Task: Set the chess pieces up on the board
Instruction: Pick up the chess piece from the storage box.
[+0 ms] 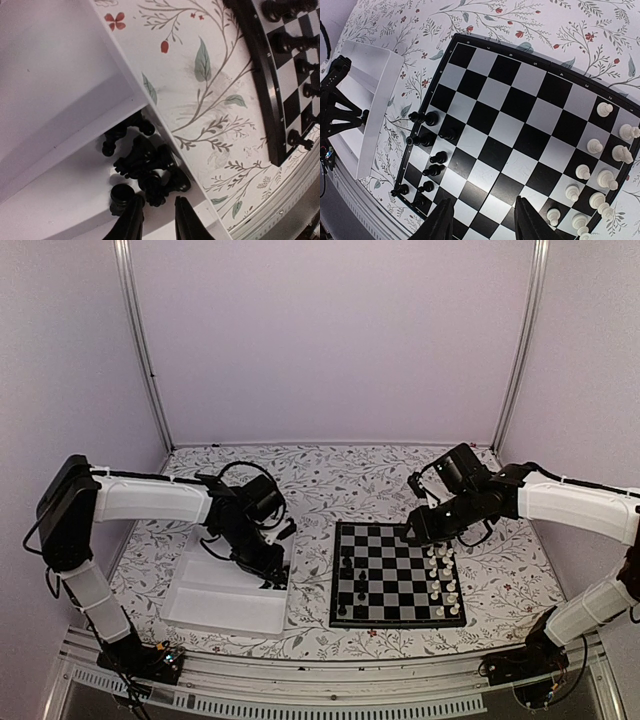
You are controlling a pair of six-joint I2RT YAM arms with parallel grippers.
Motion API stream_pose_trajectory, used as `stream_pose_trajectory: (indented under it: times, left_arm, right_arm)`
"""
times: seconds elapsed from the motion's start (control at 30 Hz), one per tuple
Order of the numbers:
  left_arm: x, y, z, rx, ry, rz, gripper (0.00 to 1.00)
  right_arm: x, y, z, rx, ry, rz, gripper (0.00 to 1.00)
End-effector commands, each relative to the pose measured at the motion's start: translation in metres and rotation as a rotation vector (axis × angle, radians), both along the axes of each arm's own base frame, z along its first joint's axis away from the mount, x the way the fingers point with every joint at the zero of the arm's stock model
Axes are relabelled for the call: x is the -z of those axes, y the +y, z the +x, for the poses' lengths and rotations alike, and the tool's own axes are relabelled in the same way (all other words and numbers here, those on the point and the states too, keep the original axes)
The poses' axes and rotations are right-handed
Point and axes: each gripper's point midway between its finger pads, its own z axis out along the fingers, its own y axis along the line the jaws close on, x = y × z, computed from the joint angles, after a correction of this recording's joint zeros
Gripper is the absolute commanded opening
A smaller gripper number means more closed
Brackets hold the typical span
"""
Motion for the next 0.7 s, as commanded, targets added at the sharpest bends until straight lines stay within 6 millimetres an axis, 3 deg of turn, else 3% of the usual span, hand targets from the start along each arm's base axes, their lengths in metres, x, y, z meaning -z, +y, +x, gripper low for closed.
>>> stream_pose_trajectory:
  times: [0.0, 0.3, 0.67]
  left_arm:
    - [-0.001, -0.001, 0.004, -0.002, -0.006, 0.021, 0.25]
    - [0.009, -0.004, 0.005, 0.0, 0.023, 0.036, 0.19]
    - [0.012, 0.001, -0.002, 0.004, 0.059, 0.064, 0.18]
  right_arm:
    - [-0.004, 0.001, 0.002, 0.003, -0.016, 0.02, 0.44]
    - [-0.004, 0.001, 0.003, -0.002, -0.018, 0.015, 0.44]
    - [-0.001, 0.002, 0.003, -0.005, -0.013, 0.016, 0.44]
